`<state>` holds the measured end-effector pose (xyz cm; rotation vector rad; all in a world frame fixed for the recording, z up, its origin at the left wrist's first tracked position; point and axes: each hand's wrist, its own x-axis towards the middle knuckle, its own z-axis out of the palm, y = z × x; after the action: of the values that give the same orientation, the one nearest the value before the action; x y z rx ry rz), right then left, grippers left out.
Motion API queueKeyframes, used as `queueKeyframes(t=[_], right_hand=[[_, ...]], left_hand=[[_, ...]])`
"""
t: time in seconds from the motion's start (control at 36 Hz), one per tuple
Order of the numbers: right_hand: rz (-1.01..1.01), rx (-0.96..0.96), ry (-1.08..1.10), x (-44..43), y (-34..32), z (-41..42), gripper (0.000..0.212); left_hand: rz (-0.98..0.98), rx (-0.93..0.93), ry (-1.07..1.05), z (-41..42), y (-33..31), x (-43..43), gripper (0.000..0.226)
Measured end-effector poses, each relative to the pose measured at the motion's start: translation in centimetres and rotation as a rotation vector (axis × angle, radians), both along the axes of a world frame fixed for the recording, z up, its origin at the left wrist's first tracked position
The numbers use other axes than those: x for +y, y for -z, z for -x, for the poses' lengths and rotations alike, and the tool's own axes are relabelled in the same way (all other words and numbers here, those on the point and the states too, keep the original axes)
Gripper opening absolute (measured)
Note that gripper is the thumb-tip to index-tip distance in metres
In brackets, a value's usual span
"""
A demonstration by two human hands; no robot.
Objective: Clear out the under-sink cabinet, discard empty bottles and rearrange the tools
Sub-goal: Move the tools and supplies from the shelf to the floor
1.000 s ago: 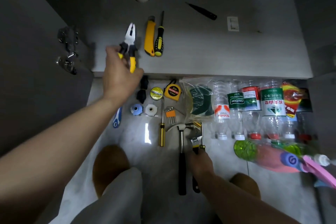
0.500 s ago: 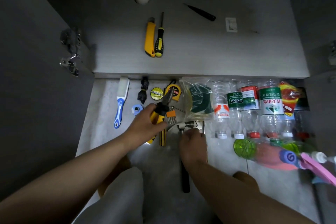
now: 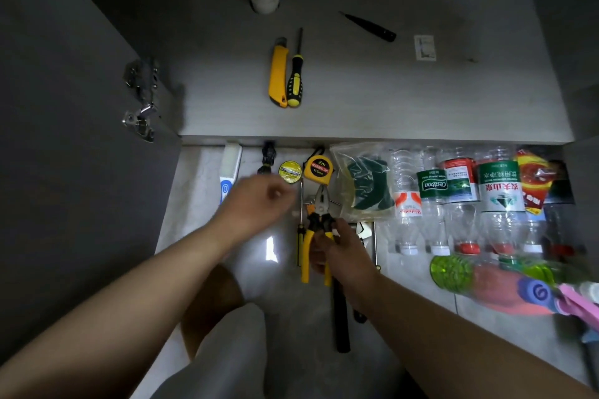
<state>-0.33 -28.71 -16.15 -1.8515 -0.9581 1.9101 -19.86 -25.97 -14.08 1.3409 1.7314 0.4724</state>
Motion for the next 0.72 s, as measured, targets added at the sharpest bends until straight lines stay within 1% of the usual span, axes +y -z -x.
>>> queueKeyframes(t=[0.06, 0.11, 0.17, 0.25, 0.31, 0.39, 0.44, 0.53, 0.58, 0.72], right_hand=[[0.014, -0.054, -0.058, -0.4, 0.4, -0.7, 0.014], [0.028, -0.093, -0.117, -0.9, 0.7, -1.1, 0.014], [0.051, -0.149, -0.172, -1.3, 1.0, -1.4, 0.012], [0.068, -0.237, -0.242, -2.3, 1.6, -1.7, 0.012], [0.081, -0.293, -0.268, -2.8, 2.0, -1.9, 0.017], [0.093, -0.344, -0.286, -3.4, 2.3, -1.8, 0.026], [0.095, -0.364, -0.316, -3.6, 2.4, -1.7, 0.031], [0.097, -0.375, -0.370, -3.5, 2.5, -1.5, 0.037], [0.104, -0.374, -0.401, -3.5, 2.4, -1.4, 0.039], [0.148, -0.355, -0.447, -4.3, 2.6, -1.6, 0.039]], left_hand=[[-0.190, 0.045, -0.149, 0.5, -1.2, 2.0, 0.009], [-0.342, 0.148, -0.190, 0.8, -2.3, 4.5, 0.006], [-0.421, 0.226, -0.226, 1.1, -3.2, 7.2, 0.011], [-0.394, 0.289, -0.211, 1.1, -3.6, 10.8, 0.029], [-0.353, 0.394, -0.172, 0.8, -3.5, 12.8, 0.038], [-0.303, 0.546, -0.086, 0.3, -3.3, 14.8, 0.057], [-0.298, 0.643, -0.035, 0.1, -3.1, 15.7, 0.064], [-0.310, 0.765, 0.027, -0.3, -3.1, 16.5, 0.057], [-0.280, 0.803, 0.054, -0.5, -3.1, 16.7, 0.051], [-0.187, 0.698, 0.013, -0.7, -3.4, 16.8, 0.038]])
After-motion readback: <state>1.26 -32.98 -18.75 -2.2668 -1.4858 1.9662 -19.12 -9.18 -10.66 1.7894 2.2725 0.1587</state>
